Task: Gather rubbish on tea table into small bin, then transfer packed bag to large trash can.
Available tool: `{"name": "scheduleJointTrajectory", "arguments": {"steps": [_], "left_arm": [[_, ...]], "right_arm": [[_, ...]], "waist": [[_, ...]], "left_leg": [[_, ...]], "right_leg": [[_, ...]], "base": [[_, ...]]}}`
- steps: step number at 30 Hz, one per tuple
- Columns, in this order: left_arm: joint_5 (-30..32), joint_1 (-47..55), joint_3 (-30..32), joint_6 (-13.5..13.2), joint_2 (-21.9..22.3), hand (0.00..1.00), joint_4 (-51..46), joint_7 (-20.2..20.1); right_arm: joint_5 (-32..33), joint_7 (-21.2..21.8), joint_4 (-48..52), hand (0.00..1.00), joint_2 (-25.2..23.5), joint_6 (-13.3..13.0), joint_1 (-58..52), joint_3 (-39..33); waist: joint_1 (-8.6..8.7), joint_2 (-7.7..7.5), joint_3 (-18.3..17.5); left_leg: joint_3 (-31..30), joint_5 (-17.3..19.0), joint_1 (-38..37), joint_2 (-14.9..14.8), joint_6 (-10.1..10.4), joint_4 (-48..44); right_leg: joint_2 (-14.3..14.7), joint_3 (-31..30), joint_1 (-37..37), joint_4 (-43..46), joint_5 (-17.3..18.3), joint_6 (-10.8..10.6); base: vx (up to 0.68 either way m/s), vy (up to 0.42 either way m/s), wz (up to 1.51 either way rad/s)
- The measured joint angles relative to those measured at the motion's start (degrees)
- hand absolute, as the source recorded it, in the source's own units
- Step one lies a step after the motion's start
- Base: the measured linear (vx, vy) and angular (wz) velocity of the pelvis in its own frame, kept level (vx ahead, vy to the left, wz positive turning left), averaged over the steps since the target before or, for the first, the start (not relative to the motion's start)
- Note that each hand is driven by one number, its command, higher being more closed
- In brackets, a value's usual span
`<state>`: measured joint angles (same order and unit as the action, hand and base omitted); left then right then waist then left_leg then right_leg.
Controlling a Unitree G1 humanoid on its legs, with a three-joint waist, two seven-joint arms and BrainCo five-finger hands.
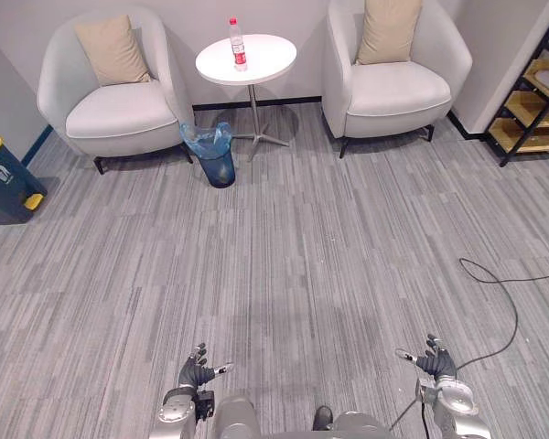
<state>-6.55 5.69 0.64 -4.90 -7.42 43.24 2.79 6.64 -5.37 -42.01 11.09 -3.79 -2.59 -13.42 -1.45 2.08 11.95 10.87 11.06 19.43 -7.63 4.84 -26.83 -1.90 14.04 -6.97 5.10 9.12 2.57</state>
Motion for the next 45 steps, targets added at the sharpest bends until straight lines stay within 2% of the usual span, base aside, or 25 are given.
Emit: {"name": "scheduleJointTrajectory", "arguments": {"steps": [3,4,5,6,8,9,12,14,16,20,22,23,24,25,26,28,30,33,35,39,40,41,42,43,45], "left_arm": [[0.0,0.6,0.0,0.0,1.0,0.00,-0.1,0.0],[0.0,0.8,0.0,0.0,0.8,0.00,0.1,0.1],[0.0,1.4,0.1,0.0,0.3,0.00,0.0,0.3],[0.0,1.5,0.1,0.0,0.1,0.00,-0.1,0.7],[0.0,1.4,-0.2,0.0,0.5,0.00,0.2,0.9],[0.0,1.1,-0.5,0.1,0.6,0.00,0.7,0.9],[0.0,1.0,-0.5,0.1,-0.5,0.00,0.8,1.1],[0.0,1.0,-0.8,0.1,-1.4,0.00,0.8,1.1],[-0.1,0.4,-1.1,0.0,-2.1,0.00,0.7,1.2],[-0.1,-0.7,-1.0,0.0,-1.4,0.00,0.8,1.1],[0.0,-0.9,-1.0,0.0,-1.7,0.00,0.8,1.2],[0.0,-0.8,-1.0,0.0,-2.0,0.00,1.4,1.2],[0.0,-1.0,-1.0,0.0,-1.4,0.00,2.4,1.2],[0.1,-1.0,-1.0,0.0,-1.0,0.00,2.6,1.1],[0.3,-1.4,-1.0,0.0,-0.9,0.00,3.1,1.1],[0.5,-1.8,-1.0,0.0,-0.4,0.00,3.4,1.1],[0.5,-1.6,-0.9,0.0,1.2,0.00,1.5,1.0],[0.5,-0.4,-0.9,0.0,1.8,0.00,-1.2,1.0],[0.4,-0.6,-0.9,0.0,1.9,0.00,-1.2,1.0],[0.1,-0.3,-0.3,0.1,2.2,0.00,-1.2,1.1],[0.0,0.1,-0.3,0.0,2.5,0.00,-1.2,1.1],[-0.1,0.4,-0.3,0.0,2.6,0.00,-1.2,1.1],[-0.1,1.0,-0.3,0.1,2.6,0.00,-0.7,1.2],[-0.1,1.2,-0.1,0.1,2.4,0.00,-0.5,1.3],[-0.1,1.5,0.0,0.1,1.5,0.00,-0.7,1.4]], "right_arm": [[-0.1,-0.6,-1.9,0.00,0.7,0.0,0.5,0.1],[-0.1,-0.7,-2.6,0.00,0.4,0.1,0.6,0.3],[-0.2,-0.7,-3.2,0.00,-0.3,0.2,0.5,1.2],[-0.5,-0.7,-3.4,0.00,-0.5,0.2,0.6,2.6],[-0.7,-0.7,-3.5,0.00,-0.6,0.1,1.1,2.9],[-0.8,-0.6,-3.5,0.00,-0.5,0.1,1.3,2.9],[-1.7,-0.4,-4.6,0.00,-0.8,0.1,1.1,3.3],[-2.0,0.0,-4.5,0.00,-0.9,0.0,1.0,4.4],[-2.3,0.4,-4.5,0.00,-0.8,0.0,1.3,5.3],[-2.3,0.4,-4.5,0.00,0.0,-0.1,1.4,5.2],[-2.2,0.4,-4.5,0.00,-0.1,0.0,0.7,5.2],[-2.2,0.4,-4.5,0.00,-0.1,0.0,0.4,5.2],[-2.2,0.3,-4.5,0.00,0.5,0.1,0.1,4.7],[-2.2,0.2,-4.5,0.00,0.6,0.1,0.7,4.6],[-2.2,0.1,-4.2,0.00,0.3,-0.1,1.1,3.9],[-2.2,0.1,-4.2,0.00,-0.3,-0.1,0.2,3.3],[-1.5,0.0,-2.6,0.00,-1.7,0.0,-1.9,3.7],[0.2,-0.1,0.4,0.00,-3.4,-0.2,-2.3,5.2],[0.6,-0.4,0.7,0.00,-3.8,-0.3,-2.1,4.8],[0.6,-0.9,0.1,0.00,-3.8,-0.3,0.5,2.9],[0.5,-1.1,-1.1,0.00,-3.3,-0.3,0.6,2.3],[0.5,-1.2,-1.8,0.00,-2.8,-0.3,0.6,2.5],[0.5,-1.2,-3.2,0.00,-2.2,-0.1,0.5,2.8],[0.5,-1.2,-3.9,0.00,-2.2,-0.1,0.5,2.9],[0.4,-1.2,-4.3,0.00,-2.7,0.0,0.0,4.2]], "waist": [[-1.41,1.77,0.0],[-1.60,1.70,0.1],[-2.70,0.33,-0.4],[-2.75,-1.92,-1.0],[-2.56,-2.64,-1.0],[-2.67,-2.77,-1.0],[-2.48,-3.05,-1.0],[-2.12,-3.02,-1.0],[-0.60,-2.73,-0.8],[1.17,-1.02,0.1],[1.92,-1.66,0.0],[2.76,-2.65,0.0],[3.31,-2.06,0.1],[3.01,-1.30,0.0],[3.18,-0.86,-0.1],[3.80,-0.24,-0.2],[3.44,1.12,0.0],[1.74,1.41,0.3],[1.02,1.43,0.3],[-0.89,1.12,0.7],[-1.08,1.30,0.6],[-1.16,1.76,0.4],[-1.37,2.52,0.5],[-1.56,2.25,0.3],[-2.65,-1.70,-0.9]], "left_leg": [[-3.0,-6.3,-1.4,2.5,1.6,21.4],[-3.5,-9.6,-1.4,2.5,0.5,20.6],[-3.7,-13.5,-1.7,3.8,-1.2,18.5],[-3.7,-13.3,0.1,5.5,-2.1,14.3],[-3.2,-10.6,2.0,6.6,-5.7,9.3],[-2.4,-7.8,0.6,7.7,-6.3,8.3],[-2.1,-4.2,-6.3,10.1,-8.2,9.9],[-2.6,-2.3,-11.8,10.7,-8.9,11.6],[-4.0,-1.7,-17.8,10.5,-9.1,15.3],[-6.4,-1.3,-24.0,7.2,-8.4,19.0],[-7.3,0.1,-26.1,5.9,-6.2,19.4],[-8.8,1.8,-28.3,5.7,-3.8,20.4],[-10.2,2.8,-29.7,4.6,-2.6,20.9],[-10.5,2.7,-29.3,3.7,-2.6,20.5],[-11.8,2.6,-28.8,2.3,-2.3,16.5],[-13.1,2.5,-27.4,1.1,-1.6,10.2],[-12.9,-0.6,-18.5,-3.0,5.0,-14.4],[-6.1,0.7,-8.7,-7.3,2.8,-30.0],[-2.8,1.8,-4.9,-7.2,1.1,-26.5],[-1.5,0.3,-2.3,-1.6,0.6,2.7],[-2.9,-4.6,-3.1,0.6,1.1,15.3],[-3.0,-5.8,-3.9,0.7,2.0,18.8],[-3.0,-10.5,-4.5,0.2,1.5,19.9],[-2.9,-12.8,-4.9,0.3,0.4,19.0],[-2.8,-12.1,-2.8,4.5,-3.5,13.6]], "right_leg": [[0.2,-2.7,-3.7,-1.7,2.7,-3.0],[0.1,-3.4,-4.6,-1.8,3.6,-3.7],[-1.6,-4.9,-5.9,-1.8,5.3,-4.9],[-3.5,-5.9,-5.6,-0.6,6.7,-5.6],[-5.1,-7.6,-3.9,4.1,7.5,-6.3],[-6.8,-10.2,0.0,14.2,7.4,-6.9],[-9.5,-12.3,7.8,37.8,5.0,-18.0],[-9.9,-10.8,12.8,47.6,6.7,-14.8],[-9.0,-6.3,19.3,46.7,9.9,-8.5],[-5.2,-4.7,27.2,28.5,7.9,-6.8],[-4.4,-5.4,27.8,13.3,-0.5,-7.2],[-4.5,-6.7,27.0,7.1,-10.9,-7.9],[-3.5,-6.4,26.4,8.2,-15.0,-4.5],[-2.7,-6.4,27.0,10.0,-12.8,-4.9],[-2.1,-5.1,27.6,15.6,-7.7,-2.8],[-1.8,-3.0,25.3,16.5,-5.4,-2.2],[0.5,0.0,17.1,12.9,-3.1,-0.9],[3.2,0.2,8.3,7.0,-2.1,1.2],[3.1,-0.1,5.4,4.6,-2.5,0.8],[0.6,-3.3,1.7,2.1,-1.3,-0.9],[-0.6,-4.5,-0.5,1.0,-0.1,-2.7],[-0.6,-4.8,-1.4,0.7,0.5,-3.4],[-0.5,-6.3,-3.2,0.7,2.6,-4.9],[-0.9,-6.8,-4.0,0.7,3.3,-5.5],[-5.2,-8.5,-4.7,0.8,5.5,-6.8]], "base": [[0.46,0.218,-0.40],[0.55,0.301,-0.63],[0.45,0.195,-0.48],[0.58,0.205,-0.40],[0.50,0.180,-0.16],[0.50,0.234,-0.08],[0.51,0.190,0.01],[0.51,0.095,0.07],[0.47,0.004,0.33],[0.48,-0.139,0.41],[0.47,-0.238,0.51],[0.52,-0.303,0.55],[0.50,-0.307,0.39],[0.53,-0.343,0.16],[0.39,-0.270,0.15],[0.36,-0.248,0.50],[0.41,-0.254,0.58],[0.41,-0.147,-0.05],[0.30,-0.048,-0.13],[0.38,0.111,-0.35],[0.38,0.207,-0.34],[0.48,0.302,-0.42],[0.34,0.245,-0.38],[0.42,0.260,-0.50],[0.44,0.190,-0.30]]}}
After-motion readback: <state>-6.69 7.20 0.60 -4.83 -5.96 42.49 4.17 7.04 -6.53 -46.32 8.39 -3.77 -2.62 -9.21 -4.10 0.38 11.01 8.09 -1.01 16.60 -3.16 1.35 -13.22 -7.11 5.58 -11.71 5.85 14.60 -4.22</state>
